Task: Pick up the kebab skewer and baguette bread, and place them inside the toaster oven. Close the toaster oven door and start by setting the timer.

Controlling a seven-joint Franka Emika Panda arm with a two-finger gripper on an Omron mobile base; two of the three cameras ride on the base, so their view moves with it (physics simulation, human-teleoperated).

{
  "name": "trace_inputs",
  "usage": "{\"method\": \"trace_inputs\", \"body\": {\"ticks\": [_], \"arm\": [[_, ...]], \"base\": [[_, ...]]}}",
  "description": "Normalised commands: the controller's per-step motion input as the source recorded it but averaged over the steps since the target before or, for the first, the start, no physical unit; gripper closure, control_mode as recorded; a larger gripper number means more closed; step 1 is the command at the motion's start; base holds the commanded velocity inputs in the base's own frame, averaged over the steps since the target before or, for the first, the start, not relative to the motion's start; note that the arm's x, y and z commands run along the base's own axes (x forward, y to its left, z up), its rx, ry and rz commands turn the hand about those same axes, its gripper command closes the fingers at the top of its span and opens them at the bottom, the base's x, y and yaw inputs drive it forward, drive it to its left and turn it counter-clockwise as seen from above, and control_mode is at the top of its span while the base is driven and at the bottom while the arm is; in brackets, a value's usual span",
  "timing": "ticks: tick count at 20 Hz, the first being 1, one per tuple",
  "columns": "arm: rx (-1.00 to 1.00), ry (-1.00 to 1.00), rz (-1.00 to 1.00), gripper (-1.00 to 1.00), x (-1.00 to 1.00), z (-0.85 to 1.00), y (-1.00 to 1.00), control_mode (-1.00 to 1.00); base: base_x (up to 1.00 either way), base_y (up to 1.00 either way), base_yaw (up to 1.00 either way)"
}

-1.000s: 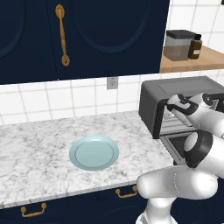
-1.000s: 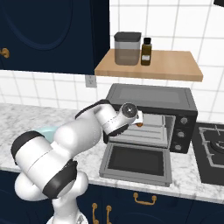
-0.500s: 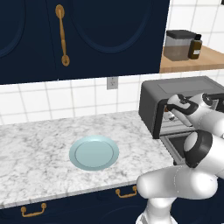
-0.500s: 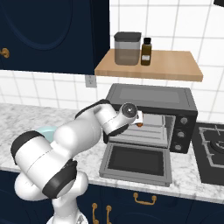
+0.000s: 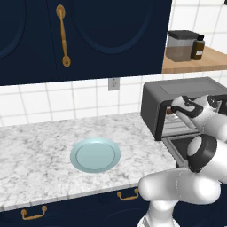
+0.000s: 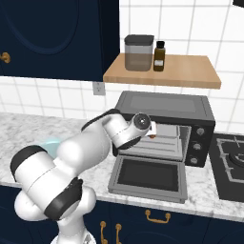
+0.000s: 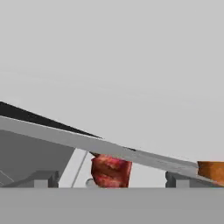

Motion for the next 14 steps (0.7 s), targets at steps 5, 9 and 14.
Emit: {"method": "trace_inputs", "body": {"ticks": [5, 9, 14], "arm": [[0.00, -0.09, 0.01, -1.00, -0.92, 0.24, -0.23, -1.00], [0.00, -0.01, 0.00, -1.00, -1.00, 0.37, -0.28, -1.00], [0.00, 0.00, 0.00, -1.00, -0.99, 0.12, -0.22, -1.00]], "base": [[0.00, 0.00, 0.00], [0.00, 0.00, 0.00], [0.00, 0.00, 0.00]]}}
